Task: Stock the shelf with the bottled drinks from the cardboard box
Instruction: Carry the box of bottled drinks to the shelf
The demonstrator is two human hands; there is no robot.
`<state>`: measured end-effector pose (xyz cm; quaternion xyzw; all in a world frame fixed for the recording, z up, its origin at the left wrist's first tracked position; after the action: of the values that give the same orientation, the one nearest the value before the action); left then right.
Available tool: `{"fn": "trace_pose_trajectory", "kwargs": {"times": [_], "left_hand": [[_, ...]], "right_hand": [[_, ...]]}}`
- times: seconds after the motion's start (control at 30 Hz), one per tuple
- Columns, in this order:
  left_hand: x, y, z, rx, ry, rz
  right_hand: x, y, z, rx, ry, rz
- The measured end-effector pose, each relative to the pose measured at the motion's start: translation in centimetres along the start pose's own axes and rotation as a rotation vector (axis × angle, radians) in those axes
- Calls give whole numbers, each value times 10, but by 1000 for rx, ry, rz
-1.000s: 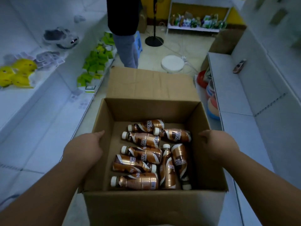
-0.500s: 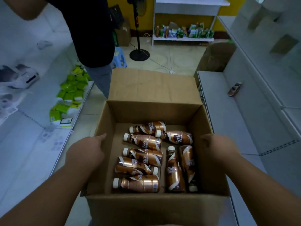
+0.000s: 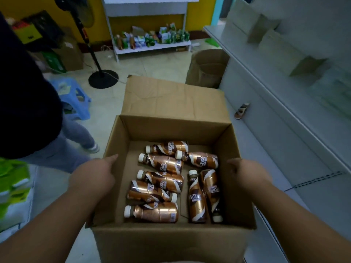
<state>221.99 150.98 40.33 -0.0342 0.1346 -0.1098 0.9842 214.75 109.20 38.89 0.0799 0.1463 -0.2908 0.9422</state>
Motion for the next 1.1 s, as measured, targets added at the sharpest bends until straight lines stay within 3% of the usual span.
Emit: {"fn": "trace_pose_trajectory", "kwargs": {"times": [0.2,0.4,0.6,0.87,1.1], "left_hand": [[147,-24,23,67,51,-245],[239,-45,41,149,-52,-304],[328,-64,47,182,10,-446],[441,-127,46,307,141,-883],[435,-196,39,348,215,-1170]], "right_hand": [[75,-3,1,88,5,-160],[137,9,9,92,22,-235],[158,20,4,101,56,-416],[119,54,-27,205,45,-811],[39,61,-59,295,65,-1153]]}}
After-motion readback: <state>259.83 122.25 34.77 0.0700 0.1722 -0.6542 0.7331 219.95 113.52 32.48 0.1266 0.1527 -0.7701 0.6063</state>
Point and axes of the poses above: each hand's wrist, its own x-axis towards the middle knuckle, its own z-axis out of the back of the hand, y = z × x, the point moved 8 cm from there along x, towards the middle knuckle, and after that the axes turned 15 degrees about -z, right-handed, at the moved point
